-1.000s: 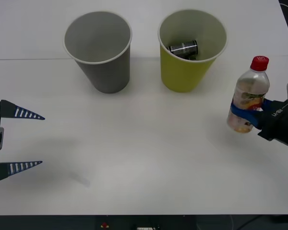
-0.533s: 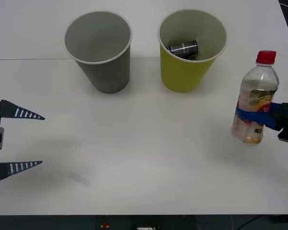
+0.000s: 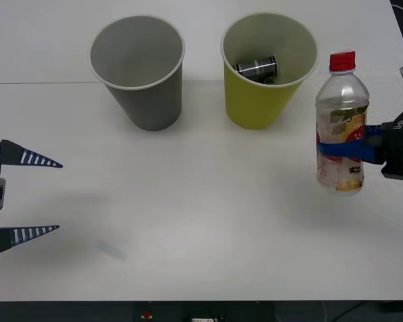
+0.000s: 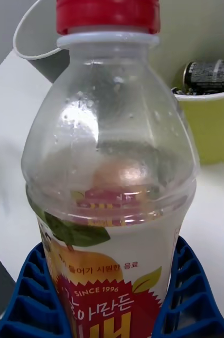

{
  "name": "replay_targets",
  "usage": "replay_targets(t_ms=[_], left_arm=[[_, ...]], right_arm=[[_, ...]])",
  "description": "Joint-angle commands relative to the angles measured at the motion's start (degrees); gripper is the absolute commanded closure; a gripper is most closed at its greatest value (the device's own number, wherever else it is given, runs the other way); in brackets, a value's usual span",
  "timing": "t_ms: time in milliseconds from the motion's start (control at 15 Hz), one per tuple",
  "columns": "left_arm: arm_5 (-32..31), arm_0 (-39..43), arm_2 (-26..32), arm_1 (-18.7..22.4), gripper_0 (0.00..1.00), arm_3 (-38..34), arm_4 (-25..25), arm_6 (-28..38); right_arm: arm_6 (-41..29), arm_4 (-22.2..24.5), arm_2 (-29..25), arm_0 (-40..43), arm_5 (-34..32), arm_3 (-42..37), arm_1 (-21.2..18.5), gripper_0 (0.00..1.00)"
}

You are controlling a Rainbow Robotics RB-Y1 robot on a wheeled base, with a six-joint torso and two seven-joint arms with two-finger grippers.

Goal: Put the can into the green bin and the plastic bottle into the gray bin

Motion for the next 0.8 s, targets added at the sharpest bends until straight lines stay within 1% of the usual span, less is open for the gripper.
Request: replay_targets(t_ms=[67, 200, 467, 800], left_arm=[[0.00, 0.00, 0.00, 0.00, 0.00, 0.00, 0.00, 0.00], [0.00, 0.00, 0.00, 0.00, 0.00, 0.00, 0.00, 0.00], [0.00, 0.00, 0.00, 0.00, 0.00, 0.00, 0.00, 0.00], [0.00, 0.00, 0.00, 0.00, 0.00, 0.00, 0.00, 0.00]], right_arm=[[0.02, 1.18, 3.21, -5.58, -0.74, 0.02, -1.49, 1.00], [0.02, 1.97, 6.55, -10.24, -0.74, 0.81, -2.80, 1.00], [0.02, 2.14, 12.44, -19.21, -1.09, 4.50, -4.12, 1.00], [0.02, 3.11, 22.20, -33.88, -1.44, 13.73, -4.74, 1.00]])
